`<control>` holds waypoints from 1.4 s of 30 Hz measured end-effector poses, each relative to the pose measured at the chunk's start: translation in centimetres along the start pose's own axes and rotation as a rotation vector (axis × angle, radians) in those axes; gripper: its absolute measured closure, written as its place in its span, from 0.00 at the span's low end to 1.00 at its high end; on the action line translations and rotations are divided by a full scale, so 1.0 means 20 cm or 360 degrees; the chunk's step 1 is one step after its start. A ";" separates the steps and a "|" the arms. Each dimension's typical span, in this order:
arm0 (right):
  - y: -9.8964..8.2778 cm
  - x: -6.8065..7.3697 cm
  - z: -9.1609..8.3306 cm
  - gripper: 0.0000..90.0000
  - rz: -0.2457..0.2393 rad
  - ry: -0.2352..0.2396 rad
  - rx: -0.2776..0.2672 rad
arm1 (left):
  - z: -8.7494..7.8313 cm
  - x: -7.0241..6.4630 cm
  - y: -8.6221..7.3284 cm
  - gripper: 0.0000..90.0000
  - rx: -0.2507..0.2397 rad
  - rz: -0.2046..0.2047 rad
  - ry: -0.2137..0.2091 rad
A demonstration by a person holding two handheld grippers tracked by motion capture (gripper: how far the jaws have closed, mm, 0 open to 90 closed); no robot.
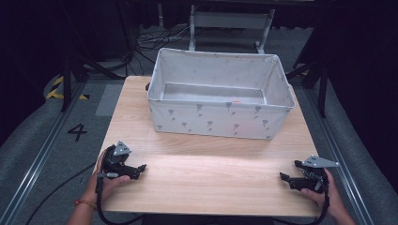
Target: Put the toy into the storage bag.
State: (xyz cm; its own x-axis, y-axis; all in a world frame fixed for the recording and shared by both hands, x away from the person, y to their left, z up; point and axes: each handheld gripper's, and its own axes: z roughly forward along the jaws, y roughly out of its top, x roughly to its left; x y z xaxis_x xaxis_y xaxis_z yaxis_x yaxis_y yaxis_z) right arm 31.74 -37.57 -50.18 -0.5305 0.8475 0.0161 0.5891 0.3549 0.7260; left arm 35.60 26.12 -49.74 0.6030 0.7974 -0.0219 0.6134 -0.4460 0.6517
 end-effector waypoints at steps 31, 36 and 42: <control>0.00 0.00 0.00 0.14 0.0045 -0.0049 0.0007 | 0.00 0.00 0.00 0.00 0.0001 0.0009 0.0001; 0.00 0.00 0.00 0.14 0.0046 -0.0049 0.0008 | 0.00 0.00 0.00 0.00 0.0002 0.0009 0.0001; 0.00 0.00 0.00 0.14 0.0045 -0.0049 0.0007 | 0.00 0.00 0.00 0.00 0.0002 0.0009 0.0001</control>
State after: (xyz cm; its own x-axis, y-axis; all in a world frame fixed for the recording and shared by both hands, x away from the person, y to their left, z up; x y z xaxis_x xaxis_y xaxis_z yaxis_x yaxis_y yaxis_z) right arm 31.83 -37.51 -50.21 -0.4945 0.8691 0.0154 0.6065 0.3323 0.7223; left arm 35.65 26.15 -49.73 0.6062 0.7951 -0.0181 0.6107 -0.4508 0.6511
